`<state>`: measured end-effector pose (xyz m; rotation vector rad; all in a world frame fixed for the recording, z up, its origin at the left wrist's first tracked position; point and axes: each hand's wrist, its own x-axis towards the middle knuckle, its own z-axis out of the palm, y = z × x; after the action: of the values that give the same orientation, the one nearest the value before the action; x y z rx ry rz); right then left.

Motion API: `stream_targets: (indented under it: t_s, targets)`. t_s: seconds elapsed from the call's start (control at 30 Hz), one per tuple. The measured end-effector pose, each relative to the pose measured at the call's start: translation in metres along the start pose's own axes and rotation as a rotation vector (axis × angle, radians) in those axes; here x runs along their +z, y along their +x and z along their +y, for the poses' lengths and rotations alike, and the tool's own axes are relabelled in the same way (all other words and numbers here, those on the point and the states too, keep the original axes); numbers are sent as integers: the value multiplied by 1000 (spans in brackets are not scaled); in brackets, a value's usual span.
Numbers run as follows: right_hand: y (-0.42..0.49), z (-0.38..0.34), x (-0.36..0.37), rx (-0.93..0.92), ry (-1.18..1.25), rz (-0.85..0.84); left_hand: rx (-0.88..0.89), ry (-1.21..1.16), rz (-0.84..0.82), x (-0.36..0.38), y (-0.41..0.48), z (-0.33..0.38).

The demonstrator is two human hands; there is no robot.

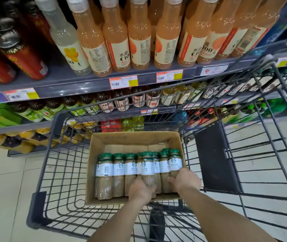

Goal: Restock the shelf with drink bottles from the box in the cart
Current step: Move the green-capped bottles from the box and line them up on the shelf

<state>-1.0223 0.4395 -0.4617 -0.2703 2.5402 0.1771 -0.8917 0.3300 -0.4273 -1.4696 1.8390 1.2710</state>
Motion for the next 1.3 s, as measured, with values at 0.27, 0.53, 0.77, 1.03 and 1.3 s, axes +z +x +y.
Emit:
stream_targets:
  t_s: [0.27, 0.53, 0.77, 1.03, 1.3]
  targets:
    - [-9, -11, -17, 65, 137, -119, 87, -45, 3, -27, -29, -12]
    - [-86, -1, -69, -21, 422, -93, 194, -119, 98, -106, -99, -16]
    - [-161, -36, -174, -182, 638, 90, 410, -203, 207, -216, -167, 27]
    - [-234, -101, -305, -425, 815, 346, 749, -254, 436, -330, -240, 77]
    - [-238, -158, -429, -627, 865, 583, 952, -281, 594, -399, -251, 168]
